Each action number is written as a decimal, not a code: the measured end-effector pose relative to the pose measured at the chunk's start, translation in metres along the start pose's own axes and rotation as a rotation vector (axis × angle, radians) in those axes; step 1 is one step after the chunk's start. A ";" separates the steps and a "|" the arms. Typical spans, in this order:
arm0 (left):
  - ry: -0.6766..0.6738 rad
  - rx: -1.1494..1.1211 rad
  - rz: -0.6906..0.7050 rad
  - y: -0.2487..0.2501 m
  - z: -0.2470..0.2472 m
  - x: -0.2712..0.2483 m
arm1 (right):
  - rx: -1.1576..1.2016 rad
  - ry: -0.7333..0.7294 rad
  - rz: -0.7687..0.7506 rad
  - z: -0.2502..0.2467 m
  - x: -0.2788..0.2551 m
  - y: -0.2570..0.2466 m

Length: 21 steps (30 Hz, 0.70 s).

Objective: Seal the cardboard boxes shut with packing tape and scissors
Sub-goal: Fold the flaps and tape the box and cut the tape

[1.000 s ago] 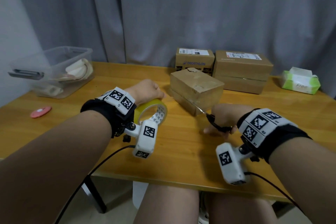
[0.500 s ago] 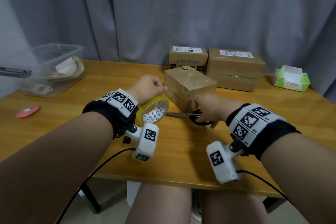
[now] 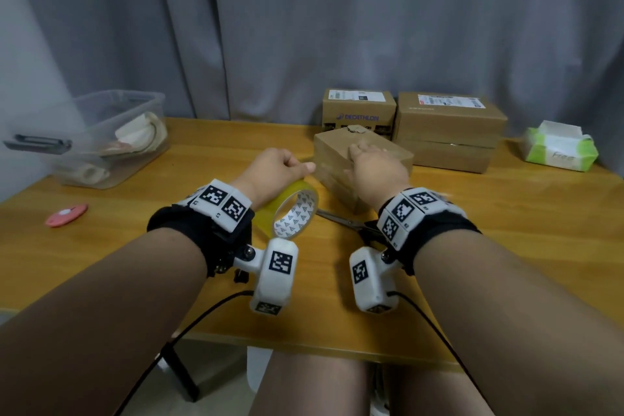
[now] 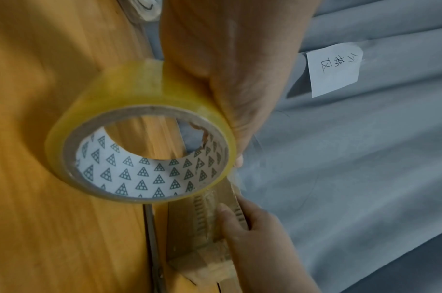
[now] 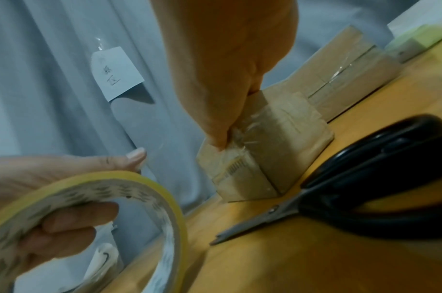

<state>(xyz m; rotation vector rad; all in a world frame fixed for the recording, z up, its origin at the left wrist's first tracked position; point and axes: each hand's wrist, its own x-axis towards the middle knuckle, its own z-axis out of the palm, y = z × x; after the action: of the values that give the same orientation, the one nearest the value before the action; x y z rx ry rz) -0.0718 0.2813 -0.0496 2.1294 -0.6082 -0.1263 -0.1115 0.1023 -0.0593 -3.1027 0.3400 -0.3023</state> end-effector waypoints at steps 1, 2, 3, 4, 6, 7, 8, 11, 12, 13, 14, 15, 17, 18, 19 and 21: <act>-0.006 -0.009 -0.004 -0.001 -0.001 -0.001 | -0.015 0.010 0.005 0.003 0.000 -0.001; -0.011 -0.019 -0.011 -0.001 -0.002 -0.002 | -0.030 0.022 0.007 0.005 0.001 -0.002; -0.008 -0.026 -0.012 -0.001 -0.004 -0.003 | -0.030 0.026 0.011 0.007 0.001 -0.003; -0.001 -0.035 -0.003 0.000 -0.005 -0.005 | -0.022 0.018 0.015 0.008 0.000 -0.003; 0.023 -0.079 0.040 0.004 -0.009 -0.008 | 0.050 -0.024 0.011 0.004 -0.002 -0.001; 0.042 -0.112 0.073 0.006 -0.011 -0.010 | 0.116 -0.051 -0.001 -0.003 -0.005 0.000; 0.063 -0.141 0.106 0.010 -0.013 -0.013 | 0.221 -0.058 -0.017 -0.011 -0.011 0.001; 0.125 -0.197 0.180 0.027 -0.017 -0.017 | 0.806 0.082 -0.056 -0.037 -0.035 0.002; 0.145 -0.207 0.201 0.033 -0.016 -0.018 | 0.976 0.129 -0.061 -0.045 -0.044 0.000; 0.161 -0.211 0.221 0.039 -0.015 -0.018 | 1.075 0.148 -0.066 -0.051 -0.051 -0.002; 0.173 -0.207 0.241 0.046 -0.013 -0.019 | 1.123 0.166 -0.069 -0.055 -0.056 -0.003; 0.184 -0.194 0.261 0.053 -0.010 -0.020 | 1.144 0.193 -0.052 -0.060 -0.059 -0.004; 0.192 -0.166 0.283 0.068 -0.004 -0.022 | 1.167 0.266 -0.004 -0.072 -0.059 -0.003; 0.178 -0.161 0.271 0.074 -0.003 -0.023 | 1.145 0.290 -0.009 -0.077 -0.057 0.000; 0.157 -0.153 0.246 0.079 -0.003 -0.024 | 1.092 0.301 -0.043 -0.085 -0.057 0.001; 0.115 -0.139 0.193 0.087 -0.006 -0.023 | 0.940 0.287 -0.129 -0.099 -0.060 0.004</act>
<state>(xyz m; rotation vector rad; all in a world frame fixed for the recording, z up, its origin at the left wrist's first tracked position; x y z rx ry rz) -0.1233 0.2544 0.0200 1.9190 -0.7118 0.0588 -0.1887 0.1123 0.0265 -2.1544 -0.0226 -0.6752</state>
